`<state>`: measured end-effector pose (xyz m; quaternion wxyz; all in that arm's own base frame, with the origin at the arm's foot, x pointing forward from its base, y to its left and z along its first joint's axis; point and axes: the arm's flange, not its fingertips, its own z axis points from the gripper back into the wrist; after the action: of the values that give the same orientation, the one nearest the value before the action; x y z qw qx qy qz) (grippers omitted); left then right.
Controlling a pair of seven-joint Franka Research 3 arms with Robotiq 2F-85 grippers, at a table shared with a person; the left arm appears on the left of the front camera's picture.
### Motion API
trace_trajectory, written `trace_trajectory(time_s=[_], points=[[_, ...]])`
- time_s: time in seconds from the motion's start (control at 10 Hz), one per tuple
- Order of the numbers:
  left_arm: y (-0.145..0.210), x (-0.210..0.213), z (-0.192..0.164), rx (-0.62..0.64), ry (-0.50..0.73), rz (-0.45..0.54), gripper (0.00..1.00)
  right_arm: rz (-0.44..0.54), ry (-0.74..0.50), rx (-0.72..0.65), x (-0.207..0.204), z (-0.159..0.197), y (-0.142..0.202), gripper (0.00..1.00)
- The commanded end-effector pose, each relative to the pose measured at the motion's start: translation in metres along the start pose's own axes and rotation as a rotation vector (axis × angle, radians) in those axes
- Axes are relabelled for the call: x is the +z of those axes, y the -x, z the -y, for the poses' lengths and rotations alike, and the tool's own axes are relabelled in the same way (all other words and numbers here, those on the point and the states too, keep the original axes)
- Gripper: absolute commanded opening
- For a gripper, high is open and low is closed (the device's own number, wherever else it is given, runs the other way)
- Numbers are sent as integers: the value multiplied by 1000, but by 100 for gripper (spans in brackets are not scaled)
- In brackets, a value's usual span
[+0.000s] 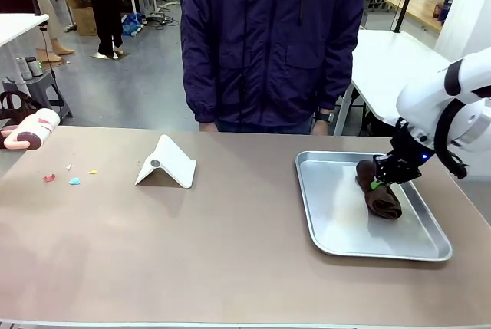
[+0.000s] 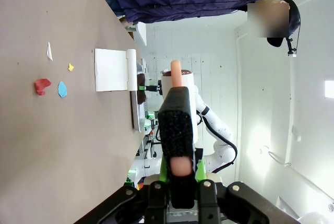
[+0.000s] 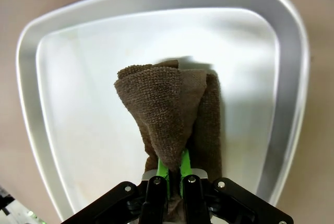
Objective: Clean the surface of the table.
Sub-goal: If a person points to the right, clean the right side of the table with your right hand, and if they point to the left, clean the left side with your left hand.
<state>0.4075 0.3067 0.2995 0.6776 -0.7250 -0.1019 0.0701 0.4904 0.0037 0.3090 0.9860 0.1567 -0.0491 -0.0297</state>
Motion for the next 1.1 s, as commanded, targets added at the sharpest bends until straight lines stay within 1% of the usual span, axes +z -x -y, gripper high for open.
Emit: trace_trajectory(time_s=[0.0,0.1,0.2,0.3,0.4,0.5,0.6,0.7,0.8,0.9,1.0], points=[[5,-2,5,6,4,-4,0,18,-94,12,6,27,16,9],[5,-2,5,6,4,-4,0,40,-171,27,14,31,19,9],[5,-2,5,6,4,-4,0,61,-294,51,22,36,23,9],[5,-2,5,6,4,-4,0,90,-443,71,30,43,27,9],[5,-2,5,6,4,-4,0,142,-612,67,40,55,32,9],[5,-2,5,6,4,-4,0,173,-731,68,47,65,37,9],[5,-2,5,6,4,-4,0,191,-811,57,49,72,40,9],[5,-2,5,6,4,-4,0,195,-895,58,50,77,42,9],[5,-2,5,6,4,-4,0,196,-1009,86,55,84,47,9],[5,-2,5,6,4,-4,0,196,-1088,105,61,88,52,9],[5,-2,5,6,4,-4,0,186,-1206,140,73,97,62,9]])
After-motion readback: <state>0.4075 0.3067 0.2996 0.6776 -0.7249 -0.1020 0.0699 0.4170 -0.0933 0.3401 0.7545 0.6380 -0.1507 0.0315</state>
